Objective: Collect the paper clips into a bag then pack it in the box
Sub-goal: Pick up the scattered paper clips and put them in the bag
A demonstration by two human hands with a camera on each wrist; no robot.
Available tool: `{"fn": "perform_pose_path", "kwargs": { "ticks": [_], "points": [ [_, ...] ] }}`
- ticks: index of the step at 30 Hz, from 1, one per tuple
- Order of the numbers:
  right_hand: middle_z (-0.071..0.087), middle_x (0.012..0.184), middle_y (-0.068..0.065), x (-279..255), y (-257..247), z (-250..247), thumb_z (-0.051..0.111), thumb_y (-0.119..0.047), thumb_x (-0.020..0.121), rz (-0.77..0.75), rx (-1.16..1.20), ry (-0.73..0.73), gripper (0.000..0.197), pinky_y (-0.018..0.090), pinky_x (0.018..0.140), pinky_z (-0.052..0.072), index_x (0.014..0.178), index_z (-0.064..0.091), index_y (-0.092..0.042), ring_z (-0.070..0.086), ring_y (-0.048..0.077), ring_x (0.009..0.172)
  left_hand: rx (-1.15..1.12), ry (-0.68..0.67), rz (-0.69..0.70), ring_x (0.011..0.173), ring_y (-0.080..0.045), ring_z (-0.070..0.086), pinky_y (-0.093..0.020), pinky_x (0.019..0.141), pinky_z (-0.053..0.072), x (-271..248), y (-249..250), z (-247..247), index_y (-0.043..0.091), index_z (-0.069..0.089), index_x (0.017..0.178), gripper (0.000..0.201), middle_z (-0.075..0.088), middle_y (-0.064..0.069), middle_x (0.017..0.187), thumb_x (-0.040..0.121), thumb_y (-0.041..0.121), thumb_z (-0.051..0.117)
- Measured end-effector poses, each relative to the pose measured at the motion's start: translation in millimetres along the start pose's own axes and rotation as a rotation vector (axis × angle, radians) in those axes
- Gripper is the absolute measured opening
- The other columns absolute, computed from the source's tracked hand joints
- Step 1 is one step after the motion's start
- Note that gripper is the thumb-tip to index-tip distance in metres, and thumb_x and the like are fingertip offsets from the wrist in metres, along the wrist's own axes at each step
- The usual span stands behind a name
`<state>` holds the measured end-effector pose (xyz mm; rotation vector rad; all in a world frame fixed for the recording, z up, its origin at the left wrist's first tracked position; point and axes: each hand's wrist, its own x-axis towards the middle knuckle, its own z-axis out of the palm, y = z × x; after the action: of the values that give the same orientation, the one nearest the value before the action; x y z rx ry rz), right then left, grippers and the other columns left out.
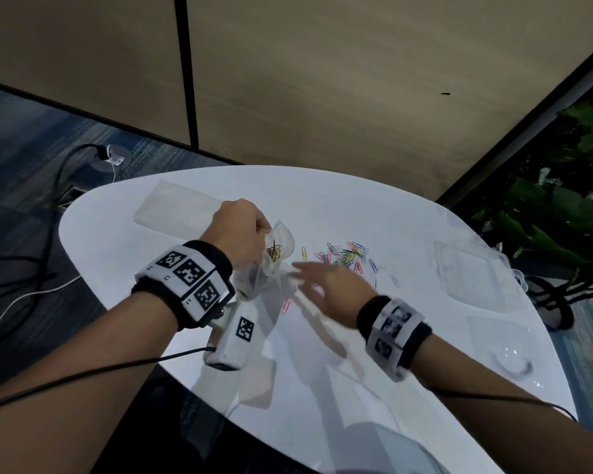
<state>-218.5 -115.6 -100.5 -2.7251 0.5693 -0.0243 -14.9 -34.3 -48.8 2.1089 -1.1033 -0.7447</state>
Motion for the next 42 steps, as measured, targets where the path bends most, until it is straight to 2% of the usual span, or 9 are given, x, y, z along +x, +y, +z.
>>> {"fn": "perform_pose_path", "kwargs": {
  "ticks": [3, 7, 11, 15, 20, 27, 31, 37, 42],
  "points": [
    [0.034, 0.156, 0.009, -21.4, 14.9, 45.0, 0.034, -0.034, 0.101, -0.386, -0.326, -0.217, 0.050, 0.046, 0.108, 0.042, 0.148, 0.035, -0.016, 0.041, 0.031, 0.138, 0.002, 0.001, -0.002, 0.084, -0.031, 0.073, -0.042, 0.084, 0.061, -1.0, 0.6, -0.8, 0.007, 0.076, 0.099, 0.022, 0.075, -0.012, 0.100, 0.092, 0.002, 0.057],
    [0.001, 0.164, 0.002, -32.9, 48.2, 59.9, 0.024, -0.039, 0.103, -0.244, -0.415, -0.292, 0.058, 0.049, 0.121, 0.007, 0.156, 0.005, -0.022, 0.003, 0.026, 0.151, 0.031, 0.002, 0.003, 0.085, -0.030, 0.074, -0.041, 0.084, 0.061, -3.0, 3.5, 0.9, 0.007, 0.076, 0.100, 0.021, 0.074, -0.011, 0.101, 0.092, 0.001, 0.058],
    [0.020, 0.162, 0.003, -22.2, 90.0, 50.6, 0.031, -0.036, 0.101, -0.003, -0.531, -0.221, 0.055, 0.055, 0.114, 0.029, 0.153, 0.021, -0.019, 0.023, 0.033, 0.147, 0.053, -0.001, 0.007, 0.081, -0.027, 0.073, -0.040, 0.085, 0.061, -3.3, 5.5, 4.8, 0.008, 0.076, 0.100, 0.022, 0.074, -0.009, 0.097, 0.092, 0.001, 0.057],
    [0.037, 0.152, 0.002, -6.9, 106.6, 42.0, 0.049, -0.024, 0.096, 0.070, -0.414, -0.214, 0.045, 0.044, 0.087, 0.053, 0.139, 0.039, -0.018, 0.048, 0.034, 0.126, 0.066, -0.006, 0.012, 0.079, -0.027, 0.072, -0.040, 0.084, 0.062, -2.7, 7.2, 8.9, 0.009, 0.077, 0.099, 0.024, 0.075, -0.008, 0.097, 0.092, 0.001, 0.054],
    [0.059, 0.108, 0.009, 3.7, 95.2, 27.3, 0.054, -0.002, 0.089, 0.168, -0.299, -0.076, 0.017, 0.030, 0.064, 0.044, 0.096, 0.068, -0.007, 0.063, 0.032, 0.085, 0.091, -0.005, 0.026, 0.083, -0.027, 0.072, -0.040, 0.086, 0.061, -2.9, 8.4, 9.7, 0.009, 0.077, 0.099, 0.026, 0.075, -0.008, 0.100, 0.091, 0.001, 0.053],
    [0.073, 0.078, -0.002, -3.9, 103.9, 6.7, 0.079, -0.015, 0.076, 0.747, 0.183, 0.145, 0.003, 0.019, 0.080, 0.051, 0.079, 0.080, -0.016, 0.063, 0.010, 0.075, 0.103, -0.015, 0.017, 0.085, -0.024, 0.071, -0.037, 0.086, 0.060, -3.8, 9.4, 11.9, 0.011, 0.077, 0.097, 0.025, 0.074, -0.006, 0.100, 0.091, 0.002, 0.055],
    [0.077, 0.076, 0.007, -14.5, 106.5, -5.9, 0.086, -0.009, 0.069, 0.967, 0.765, 0.331, 0.009, 0.033, 0.081, 0.060, 0.070, 0.079, -0.013, 0.074, 0.021, 0.075, 0.121, -0.041, 0.011, 0.089, -0.024, 0.071, -0.035, 0.087, 0.059, -7.0, 17.6, 15.0, 0.011, 0.076, 0.098, 0.023, 0.074, -0.006, 0.101, 0.091, 0.002, 0.057],
    [0.072, 0.085, 0.014, -4.8, 42.8, -44.7, 0.074, 0.002, 0.079, 0.706, 1.408, 0.411, 0.012, 0.019, 0.068, 0.057, 0.091, 0.071, 0.005, 0.070, 0.019, 0.074, 0.106, -0.099, 0.008, 0.081, -0.025, 0.075, -0.033, 0.083, 0.061, -12.1, 27.4, 25.7, 0.008, 0.076, 0.098, 0.022, 0.074, -0.008, 0.100, 0.090, -0.001, 0.058],
    [0.072, 0.085, 0.012, 11.3, -1.4, -40.0, 0.076, 0.000, 0.079, 0.616, 1.269, 0.260, 0.009, 0.022, 0.071, 0.058, 0.087, 0.073, 0.002, 0.070, 0.017, 0.074, 0.076, -0.090, 0.008, 0.087, -0.029, 0.073, -0.037, 0.085, 0.061, -13.2, 35.1, 32.2, 0.009, 0.077, 0.099, 0.022, 0.075, -0.011, 0.101, 0.087, -0.001, 0.061]
  ]
}}
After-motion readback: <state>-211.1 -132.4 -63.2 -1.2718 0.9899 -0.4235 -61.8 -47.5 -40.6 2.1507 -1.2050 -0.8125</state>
